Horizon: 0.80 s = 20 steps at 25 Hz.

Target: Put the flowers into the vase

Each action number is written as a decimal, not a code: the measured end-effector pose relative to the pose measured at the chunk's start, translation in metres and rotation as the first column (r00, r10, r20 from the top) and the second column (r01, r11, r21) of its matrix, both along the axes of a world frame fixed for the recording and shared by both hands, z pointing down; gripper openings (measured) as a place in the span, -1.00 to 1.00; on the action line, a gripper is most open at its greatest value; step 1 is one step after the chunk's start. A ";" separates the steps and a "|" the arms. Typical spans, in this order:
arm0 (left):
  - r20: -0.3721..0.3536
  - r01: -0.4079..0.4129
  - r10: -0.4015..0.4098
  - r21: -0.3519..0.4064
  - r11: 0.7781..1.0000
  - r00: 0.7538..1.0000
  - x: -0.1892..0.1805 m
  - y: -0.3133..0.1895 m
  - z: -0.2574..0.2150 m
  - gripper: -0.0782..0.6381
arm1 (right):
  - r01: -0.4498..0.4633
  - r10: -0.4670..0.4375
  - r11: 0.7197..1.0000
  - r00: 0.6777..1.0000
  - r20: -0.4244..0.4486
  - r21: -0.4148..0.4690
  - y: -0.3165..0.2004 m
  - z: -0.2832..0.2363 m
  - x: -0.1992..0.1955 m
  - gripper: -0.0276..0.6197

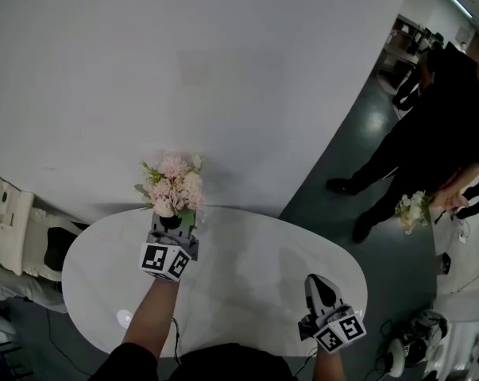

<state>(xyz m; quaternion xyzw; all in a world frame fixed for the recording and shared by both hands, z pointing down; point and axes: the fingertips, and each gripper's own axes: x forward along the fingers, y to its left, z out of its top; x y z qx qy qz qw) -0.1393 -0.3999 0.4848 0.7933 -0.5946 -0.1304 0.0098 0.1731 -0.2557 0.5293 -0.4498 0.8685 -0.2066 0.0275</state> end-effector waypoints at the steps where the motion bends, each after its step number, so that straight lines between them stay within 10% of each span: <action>1: -0.005 -0.001 0.001 -0.011 1.000 1.000 0.002 0.001 0.003 -0.49 | 0.000 0.000 1.000 1.000 0.001 -0.002 -0.001 0.000 0.001 -0.85; 20: 0.025 -0.064 0.070 -0.204 0.977 0.997 0.015 0.007 0.061 -0.39 | -0.024 0.025 0.999 1.000 0.016 -0.028 0.004 0.011 0.003 -0.85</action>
